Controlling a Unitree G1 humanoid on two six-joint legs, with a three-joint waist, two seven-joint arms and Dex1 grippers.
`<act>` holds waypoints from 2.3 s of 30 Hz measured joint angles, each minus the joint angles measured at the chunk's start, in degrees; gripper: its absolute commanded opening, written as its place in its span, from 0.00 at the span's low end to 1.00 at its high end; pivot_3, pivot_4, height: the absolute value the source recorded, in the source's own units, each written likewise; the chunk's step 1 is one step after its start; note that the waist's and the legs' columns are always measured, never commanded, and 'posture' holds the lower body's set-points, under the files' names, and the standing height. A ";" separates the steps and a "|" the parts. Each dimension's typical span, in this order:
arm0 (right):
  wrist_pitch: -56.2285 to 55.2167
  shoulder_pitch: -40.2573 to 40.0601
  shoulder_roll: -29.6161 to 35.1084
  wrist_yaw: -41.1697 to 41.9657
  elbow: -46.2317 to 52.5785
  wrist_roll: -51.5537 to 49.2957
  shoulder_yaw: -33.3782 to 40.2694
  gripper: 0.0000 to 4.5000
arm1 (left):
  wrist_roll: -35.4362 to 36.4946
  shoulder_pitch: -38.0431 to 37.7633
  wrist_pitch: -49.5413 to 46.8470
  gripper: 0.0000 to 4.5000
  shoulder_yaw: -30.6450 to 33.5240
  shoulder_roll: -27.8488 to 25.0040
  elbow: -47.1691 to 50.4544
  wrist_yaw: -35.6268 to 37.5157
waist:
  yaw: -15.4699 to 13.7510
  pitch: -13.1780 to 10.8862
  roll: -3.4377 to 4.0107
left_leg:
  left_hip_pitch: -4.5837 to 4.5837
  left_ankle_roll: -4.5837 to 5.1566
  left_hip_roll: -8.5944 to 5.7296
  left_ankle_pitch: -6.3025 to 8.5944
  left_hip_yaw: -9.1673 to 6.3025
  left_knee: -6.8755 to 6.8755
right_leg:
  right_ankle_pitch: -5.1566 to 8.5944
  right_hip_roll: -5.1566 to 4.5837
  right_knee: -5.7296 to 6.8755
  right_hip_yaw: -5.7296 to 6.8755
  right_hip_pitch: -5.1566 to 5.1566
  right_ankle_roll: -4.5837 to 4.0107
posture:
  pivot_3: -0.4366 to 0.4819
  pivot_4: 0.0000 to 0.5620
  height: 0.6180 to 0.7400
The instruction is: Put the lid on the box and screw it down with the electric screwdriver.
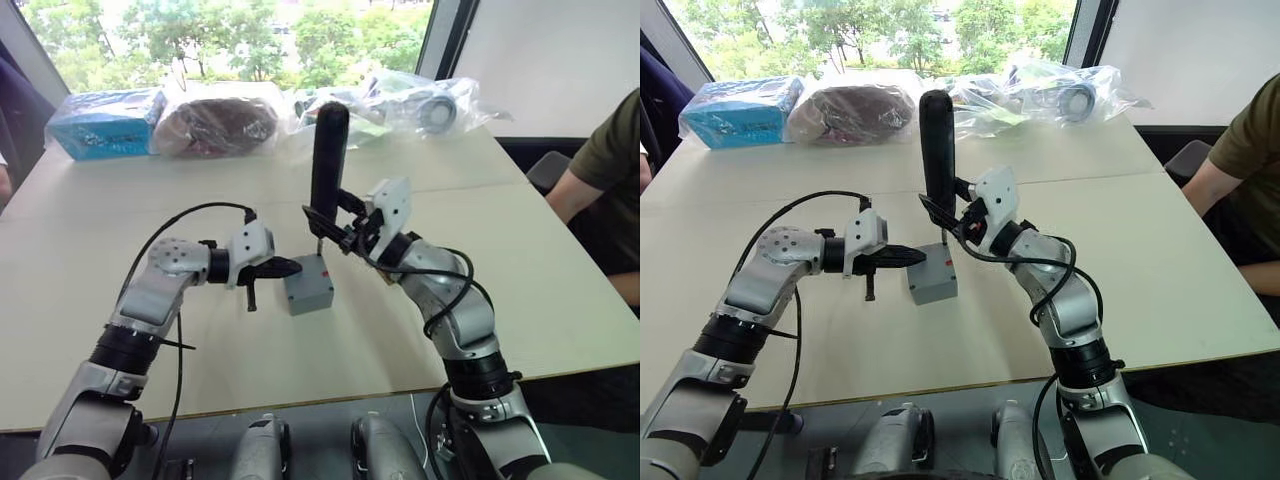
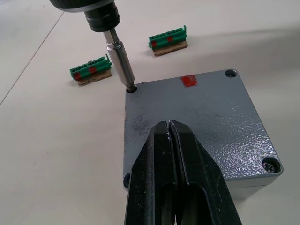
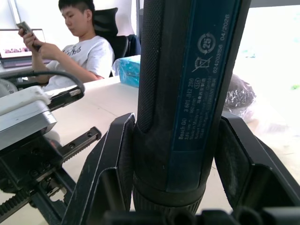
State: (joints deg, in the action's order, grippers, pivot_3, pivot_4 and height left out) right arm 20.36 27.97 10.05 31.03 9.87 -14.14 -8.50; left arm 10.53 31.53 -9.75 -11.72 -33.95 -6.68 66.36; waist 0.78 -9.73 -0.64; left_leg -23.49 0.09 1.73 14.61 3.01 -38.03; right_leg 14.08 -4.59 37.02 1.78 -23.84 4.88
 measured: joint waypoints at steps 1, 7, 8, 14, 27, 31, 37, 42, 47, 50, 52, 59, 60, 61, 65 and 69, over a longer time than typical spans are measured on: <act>0.00 -0.13 0.00 -0.03 0.00 0.24 -0.17 0.41 | -0.05 -0.07 0.00 0.00 -0.09 0.00 -0.04 0.00 | 0.01 0.03 -0.03 | 0.16 0.01 0.01 0.01 -0.01 0.04 | 0.02 0.00 -0.04 0.01 0.17 -0.02 | 0.48 0.27 1.00; 0.32 -0.24 0.33 -0.78 -0.02 3.23 -2.37 0.41 | -0.21 -0.28 -0.40 0.00 -0.90 0.00 -0.52 0.10 | 0.03 0.81 -0.14 | 0.52 0.02 0.07 0.03 -0.12 0.15 | 0.19 0.00 -0.06 0.03 0.48 -0.27 | 0.48 0.27 1.00; 0.58 -0.19 0.34 -0.91 -0.02 3.44 -2.43 0.41 | -0.28 -0.28 -0.54 0.00 -0.92 0.00 -0.57 0.13 | 0.02 0.89 -0.17 | 0.58 0.02 0.08 0.03 -0.12 0.17 | 0.20 0.00 -0.06 0.02 0.53 -0.29 | 0.48 0.27 1.00; 3.53 0.21 0.31 -1.33 -0.02 3.89 -2.46 0.41 | -0.68 -0.64 -0.63 0.00 -0.95 -0.19 -1.30 0.67 | -0.04 1.48 -0.46 | 1.16 0.01 0.14 0.04 -0.12 0.62 | 0.41 -0.12 -0.26 0.02 0.97 -0.55 | 0.48 0.27 1.00; 7.15 1.09 -0.09 -2.55 -0.51 3.25 -1.93 0.41 | -0.64 -1.16 -0.54 0.00 -0.90 -0.17 -2.29 1.07 | -0.05 2.43 -0.29 | 1.27 0.00 0.18 0.05 -0.23 1.00 | 0.42 -0.17 -0.84 0.08 1.10 -0.58 | 0.48 0.27 1.00; 7.15 1.09 -0.05 -2.56 -0.51 3.25 -1.92 0.41 | -0.63 -1.18 -0.52 0.00 -0.90 -0.16 -2.29 1.08 | -0.04 2.43 -0.28 | 1.27 0.00 0.17 0.05 -0.24 1.04 | 0.44 -0.40 -0.89 0.11 0.99 -0.60 | 0.48 0.27 1.00; 7.09 1.09 -0.05 -2.83 -0.51 3.24 -1.83 0.41 | -0.58 -1.23 -0.50 0.00 -0.89 -0.12 -2.23 1.06 | -0.04 2.42 -0.26 | 1.27 -0.02 0.17 0.06 -0.25 1.09 | 0.44 -0.53 -0.95 0.14 0.96 -0.62 | 0.48 0.27 1.00; 6.18 1.11 -0.19 -3.63 -0.71 2.96 -0.56 0.41 | -0.27 -1.47 -0.58 0.00 -0.73 -0.12 -1.64 0.99 | -0.09 2.36 -0.17 | 1.07 -0.03 0.13 0.07 -0.26 1.13 | 0.44 -0.65 -0.97 0.14 0.73 -0.63 | 0.48 0.27 1.00; 5.61 0.64 -1.40 -4.21 0.22 -0.24 2.68 0.41 | 0.24 -1.61 -1.29 0.00 -0.51 -0.13 0.16 0.97 | -0.11 2.01 0.14 | 0.50 -0.02 0.03 0.06 -0.21 1.15 | 0.42 -0.82 -0.94 0.14 0.44 -0.64 | 0.48 0.27 1.00; 8.54 1.20 -1.11 -4.63 2.00 -2.69 4.40 0.41 | 1.11 -1.65 -2.61 0.00 -0.44 -0.11 1.95 0.97 | -0.11 1.77 0.20 | -0.02 -0.01 0.01 0.04 -0.21 1.03 | 0.37 -0.81 -0.86 0.16 -0.06 -0.63 | 0.48 0.27 1.00; 12.17 2.42 -0.67 -5.42 3.33 -5.17 6.09 0.41 | 1.65 -1.67 -3.64 0.00 -0.36 -0.13 3.47 1.00 | -0.14 1.22 0.24 | -0.15 0.00 -0.03 0.03 -0.18 1.00 | 0.37 -0.82 -0.85 0.16 -0.18 -0.62 | 0.48 0.27 1.00; 35.47 15.42 9.35 -10.05 10.65 -19.77 20.40 0.41 | 5.05 -0.84 -7.64 0.00 0.69 -0.73 10.15 1.07 | -0.15 0.27 0.25 | -1.06 -0.02 -0.10 -0.02 -0.15 0.79 | -0.04 -0.54 -0.87 0.28 -0.90 -0.07 | 0.48 0.27 1.00; 40.23 16.86 10.85 -10.99 10.31 -21.62 22.39 0.41 | 5.71 0.11 -8.39 0.00 1.41 -0.74 11.54 1.01 | -0.16 0.22 0.19 | -1.06 -0.01 -0.08 -0.02 -0.15 0.82 | -0.04 -0.48 -0.91 0.29 -0.89 -0.07 | 0.48 0.27 1.00; 43.22 17.44 11.76 -11.60 9.92 -22.76 23.60 0.41 | 6.38 0.78 -8.79 0.00 1.97 -0.79 12.44 0.93 | -0.17 0.22 0.19 | -1.06 0.00 -0.08 -0.01 -0.16 0.83 | -0.04 -0.46 -0.92 0.29 -0.89 -0.07 | 0.48 0.27 1.00; 56.97 20.09 23.54 -10.92 4.71 -23.67 21.28 0.41 | 8.78 2.16 -10.47 0.00 3.72 -1.09 15.82 0.70 | -0.18 -0.10 0.27 | -1.05 0.00 -0.09 -0.01 -0.12 0.81 | -0.03 -0.40 -0.92 0.28 -0.88 -0.06 | 0.48 0.27 1.00; 67.70 23.41 36.34 -9.04 -6.24 -20.44 12.16 0.41 | 12.70 2.70 -13.70 0.00 5.92 -1.81 19.33 0.33 | -0.13 -0.45 0.22 | -1.04 0.01 -0.15 -0.01 -0.11 0.78 | -0.02 -0.33 -0.93 0.22 -0.90 -0.08 | 0.48 0.27 1.00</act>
State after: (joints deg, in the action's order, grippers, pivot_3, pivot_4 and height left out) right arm 88.07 51.38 46.40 21.99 3.63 -34.57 3.66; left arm 23.23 34.23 -23.46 -5.80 -35.76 12.65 66.69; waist 0.65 -10.18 -0.42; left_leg -24.53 0.10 1.58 14.60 2.90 -37.25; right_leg 14.06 -4.91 36.09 2.00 -24.74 4.80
